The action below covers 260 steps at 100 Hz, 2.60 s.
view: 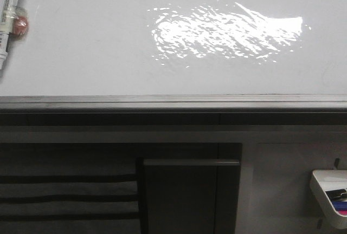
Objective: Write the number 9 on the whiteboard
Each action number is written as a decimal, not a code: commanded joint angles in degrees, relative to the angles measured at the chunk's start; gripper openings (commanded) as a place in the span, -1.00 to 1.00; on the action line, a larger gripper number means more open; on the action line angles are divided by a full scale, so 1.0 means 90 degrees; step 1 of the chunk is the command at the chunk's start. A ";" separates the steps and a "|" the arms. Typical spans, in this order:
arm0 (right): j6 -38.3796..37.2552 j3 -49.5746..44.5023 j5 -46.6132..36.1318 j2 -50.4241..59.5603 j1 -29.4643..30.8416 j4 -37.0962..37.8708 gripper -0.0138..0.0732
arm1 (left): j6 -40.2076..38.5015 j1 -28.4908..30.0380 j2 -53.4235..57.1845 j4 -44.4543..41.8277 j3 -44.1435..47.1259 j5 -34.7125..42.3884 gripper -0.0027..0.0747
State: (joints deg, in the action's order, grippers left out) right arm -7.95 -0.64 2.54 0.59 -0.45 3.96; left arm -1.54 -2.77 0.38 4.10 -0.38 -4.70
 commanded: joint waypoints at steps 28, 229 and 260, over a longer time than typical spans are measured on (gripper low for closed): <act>-0.0002 0.0658 -0.0192 0.0071 0.0025 0.0051 -0.85 | -0.0064 -0.0062 0.0143 0.0217 -0.0560 0.0941 -0.98; 0.0002 0.3850 0.1891 -0.2995 0.0025 0.0613 0.59 | -0.0024 -0.0062 -0.3632 -0.0515 -0.4139 -0.0959 0.48; 0.0002 0.3839 0.1891 -0.2995 0.0025 0.0613 0.59 | -0.0024 -0.0080 -0.4262 -0.0334 -0.4139 -0.0785 0.48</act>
State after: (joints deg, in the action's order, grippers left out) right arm -7.95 31.91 24.36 -25.63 -0.45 8.43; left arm -1.54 -2.78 -35.40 0.42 -35.72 -16.52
